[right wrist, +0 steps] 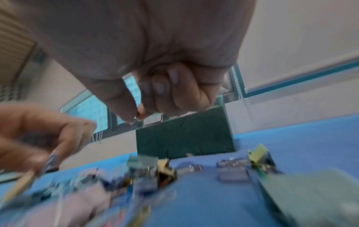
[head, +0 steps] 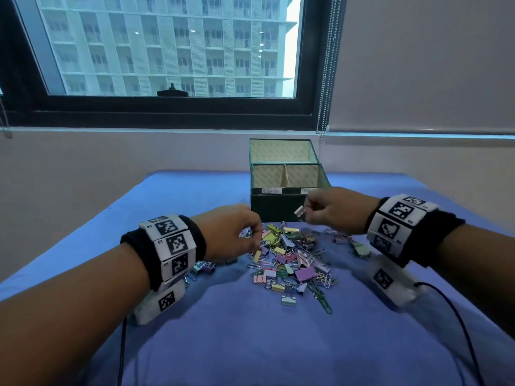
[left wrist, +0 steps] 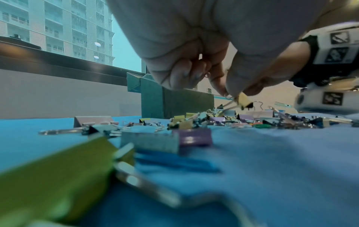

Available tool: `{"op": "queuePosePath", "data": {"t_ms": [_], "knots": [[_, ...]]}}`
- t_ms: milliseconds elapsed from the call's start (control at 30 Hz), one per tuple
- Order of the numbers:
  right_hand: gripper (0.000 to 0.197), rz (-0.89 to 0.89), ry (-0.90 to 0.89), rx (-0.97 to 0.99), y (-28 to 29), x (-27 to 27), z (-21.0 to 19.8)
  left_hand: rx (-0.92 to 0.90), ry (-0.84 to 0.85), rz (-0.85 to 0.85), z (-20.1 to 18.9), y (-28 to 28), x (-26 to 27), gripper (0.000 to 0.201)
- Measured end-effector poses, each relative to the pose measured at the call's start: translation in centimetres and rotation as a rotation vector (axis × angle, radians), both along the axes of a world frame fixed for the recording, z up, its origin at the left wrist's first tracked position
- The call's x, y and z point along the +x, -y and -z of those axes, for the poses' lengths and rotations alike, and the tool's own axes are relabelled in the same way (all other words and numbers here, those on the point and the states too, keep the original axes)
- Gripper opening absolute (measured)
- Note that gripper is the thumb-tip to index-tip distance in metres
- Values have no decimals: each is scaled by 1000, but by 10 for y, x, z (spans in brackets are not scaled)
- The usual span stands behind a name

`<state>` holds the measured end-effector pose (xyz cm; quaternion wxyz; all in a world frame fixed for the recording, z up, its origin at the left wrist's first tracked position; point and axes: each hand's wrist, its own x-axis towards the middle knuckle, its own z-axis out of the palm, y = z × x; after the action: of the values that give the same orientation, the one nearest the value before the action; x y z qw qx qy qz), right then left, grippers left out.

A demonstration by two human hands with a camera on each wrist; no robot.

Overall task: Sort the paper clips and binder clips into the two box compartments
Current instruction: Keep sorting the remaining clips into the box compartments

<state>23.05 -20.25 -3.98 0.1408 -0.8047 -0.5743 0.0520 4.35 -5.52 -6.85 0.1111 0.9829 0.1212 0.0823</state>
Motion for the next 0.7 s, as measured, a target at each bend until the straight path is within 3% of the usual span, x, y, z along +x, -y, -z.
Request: {"op": "queuePosePath", "data": {"t_ms": [100,233,300,400,433,500,700], "knots": [[17,67,-157,-2,-17,16,-21,-1,19,16,0,-2,1,7],[13,58,-466,-343,-25,24,-31,15,31,25,0,-2,0,8],[10,49,-298,-453,-26,14,-28,22,31,16,0,-3,0,8],[25,14,364,-585,-24,1,-7,35,37,14,1,-4,1,9],[29,4,451,-602,-22,0,2,39,39,15,2,-4,1,9],[33,-15,426,-583,-18,2,14,43,39,18,2,-4,1,9],[17,-52,358,-542,-2,2,3,61,37,17,3,-5,1,9]]}}
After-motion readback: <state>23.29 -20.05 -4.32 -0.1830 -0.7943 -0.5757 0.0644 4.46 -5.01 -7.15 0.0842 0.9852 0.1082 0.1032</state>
